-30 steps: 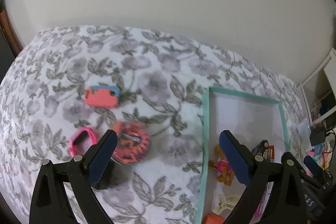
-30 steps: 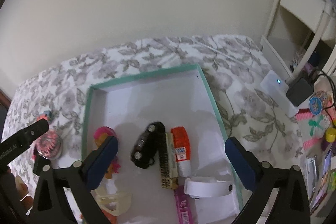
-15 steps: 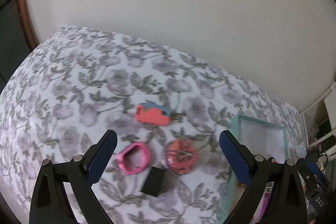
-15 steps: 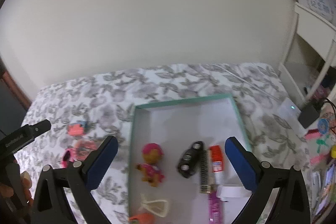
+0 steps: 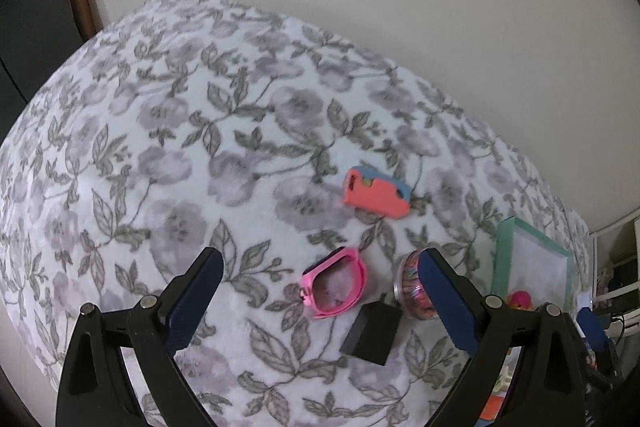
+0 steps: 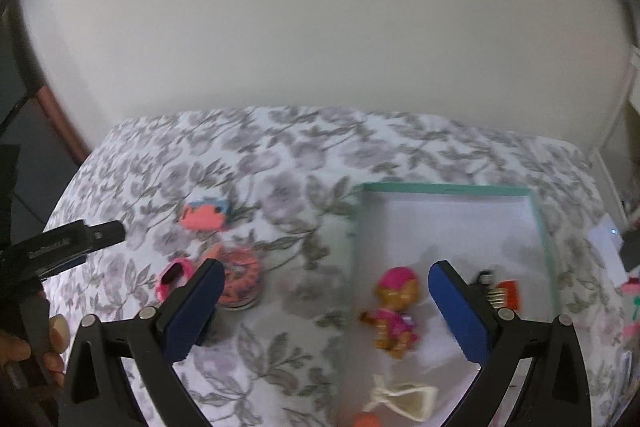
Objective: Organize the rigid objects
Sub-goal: 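Move both tools to the pink watch band and clear container, then grasp the pink watch band with left tool while right tool grasps the clear container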
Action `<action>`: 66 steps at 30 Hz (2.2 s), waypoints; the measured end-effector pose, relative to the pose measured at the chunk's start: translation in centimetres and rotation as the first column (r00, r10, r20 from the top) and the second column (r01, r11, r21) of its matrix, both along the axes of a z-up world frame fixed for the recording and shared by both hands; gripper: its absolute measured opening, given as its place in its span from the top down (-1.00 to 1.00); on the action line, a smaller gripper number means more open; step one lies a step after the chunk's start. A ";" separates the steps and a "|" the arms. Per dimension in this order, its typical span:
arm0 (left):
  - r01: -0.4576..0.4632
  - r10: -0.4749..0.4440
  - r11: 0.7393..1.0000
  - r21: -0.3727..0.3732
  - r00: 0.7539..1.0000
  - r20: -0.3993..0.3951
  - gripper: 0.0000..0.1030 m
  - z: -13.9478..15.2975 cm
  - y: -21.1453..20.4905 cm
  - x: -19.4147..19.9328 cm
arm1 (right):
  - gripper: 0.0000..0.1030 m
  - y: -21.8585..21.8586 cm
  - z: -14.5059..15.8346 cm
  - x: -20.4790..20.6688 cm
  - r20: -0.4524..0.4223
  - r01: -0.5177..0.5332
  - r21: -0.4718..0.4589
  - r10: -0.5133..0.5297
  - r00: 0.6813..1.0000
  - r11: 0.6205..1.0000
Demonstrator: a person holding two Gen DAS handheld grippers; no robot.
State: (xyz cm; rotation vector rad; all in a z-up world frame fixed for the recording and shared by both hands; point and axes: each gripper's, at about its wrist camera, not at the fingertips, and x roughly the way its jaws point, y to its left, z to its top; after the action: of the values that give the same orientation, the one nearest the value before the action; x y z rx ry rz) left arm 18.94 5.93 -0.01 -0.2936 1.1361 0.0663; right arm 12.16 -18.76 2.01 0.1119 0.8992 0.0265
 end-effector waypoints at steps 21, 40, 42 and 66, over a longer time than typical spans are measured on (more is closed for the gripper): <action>0.025 -0.021 0.999 0.028 0.989 -0.144 -0.90 -7.5 -0.4 2.3 | -0.94 6.0 -7.9 4.4 -0.112 -0.103 0.064 0.110 0.988 0.993; 0.032 -0.019 0.997 0.074 0.985 -0.171 -0.87 -9.4 0.6 2.6 | -0.79 8.9 -10.8 6.2 -0.137 -0.196 0.066 0.203 0.970 0.978; 0.038 -0.021 0.995 0.094 0.985 -0.172 -0.87 -9.5 0.3 2.7 | -0.79 9.2 -10.9 6.2 -0.136 -0.202 0.055 0.208 0.969 0.978; 0.097 -0.077 0.984 0.151 0.988 -0.133 0.37 -8.9 -3.3 3.6 | -0.46 8.1 -11.2 5.9 -0.099 -0.145 0.024 0.146 0.984 0.989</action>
State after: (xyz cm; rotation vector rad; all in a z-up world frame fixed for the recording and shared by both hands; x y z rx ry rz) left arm 22.57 2.63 -8.93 -0.1001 1.2607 0.0978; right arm 18.10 -10.66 -9.19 0.0630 1.0066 0.1656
